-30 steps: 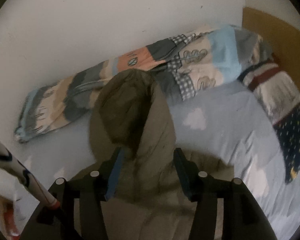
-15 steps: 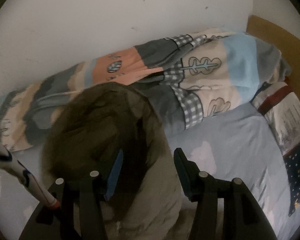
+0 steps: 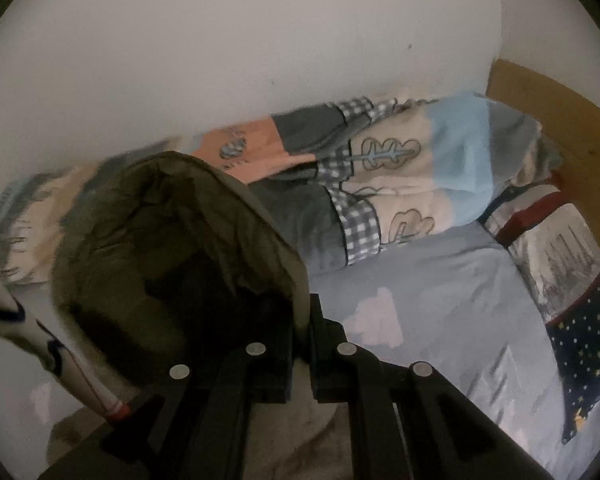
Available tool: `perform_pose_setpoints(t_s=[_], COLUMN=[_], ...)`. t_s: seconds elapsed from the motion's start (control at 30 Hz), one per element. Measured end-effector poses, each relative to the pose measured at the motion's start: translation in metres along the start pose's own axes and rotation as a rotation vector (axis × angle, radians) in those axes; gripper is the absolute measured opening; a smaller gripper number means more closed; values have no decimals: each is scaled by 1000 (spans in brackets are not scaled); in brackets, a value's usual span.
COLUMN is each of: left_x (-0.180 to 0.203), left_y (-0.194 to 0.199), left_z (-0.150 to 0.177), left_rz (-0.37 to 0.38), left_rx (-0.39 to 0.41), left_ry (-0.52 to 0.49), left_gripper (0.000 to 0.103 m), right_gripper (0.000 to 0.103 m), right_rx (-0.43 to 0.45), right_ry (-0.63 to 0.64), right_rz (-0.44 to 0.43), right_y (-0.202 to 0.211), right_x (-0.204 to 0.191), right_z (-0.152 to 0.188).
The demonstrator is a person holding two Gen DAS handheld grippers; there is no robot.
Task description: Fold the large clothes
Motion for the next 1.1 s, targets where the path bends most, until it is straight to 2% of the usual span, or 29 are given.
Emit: perform_pose_setpoints(t_s=[0.13,0.33,0.47,0.6,0.7,0.77,0.87,0.9,0.97,1.0,1.07,1.1], left_x=[-12,-32,-42,-31,-7,14,38,47,49,48,45,44], left_y=[12,34,47,47,42,33,13,0,-29,-38,-41,-41], left_z=[-3,-9,-14,-14,-16,-17,-10,-5,5,10,12,12], left_rz=[4,56,58,98,136,157,147,116,-13,-41,-39,-35], left_rx=[22,72,122,130,132,122,72,34,-61,-88,-91,-99], left_ry=[43,140,187,179,133,96,42,6,-60,-74,-60,-56], left_gripper=[79,79,79,79,79,79,79,79,80,80,82,82], right_gripper=[5,5,5,5,5,5,5,5,5,6,7,11], right_rx=[36,58,12,-66,-146,-169,-206,-213,-216,-217,-221,-226], right_ry=[6,-28,-86,-169,-144,-128,-114,-103,-76,-67,-59,-60], right_rz=[-57,-130,-135,-120,-115,-93,-88,-83,-74,-73,-76,-84], right_y=[60,136,146,120,91,80,69,68,65,65,65,65], right_x=[7,23,34,48,48,51,51,51,49,48,47,49], right_z=[35,126,201,266,281,286,297,299,300,301,303,304])
Point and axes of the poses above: each gripper's, at about its wrist camera, not at the fingertips, and y roughly against the way its jaws point, x to its right, z to its underside, the point moved 9 cm from there along -y, roughly the way its jaws point, and after that the axes turned 8 degrees about -x, right-handed, at the moved point
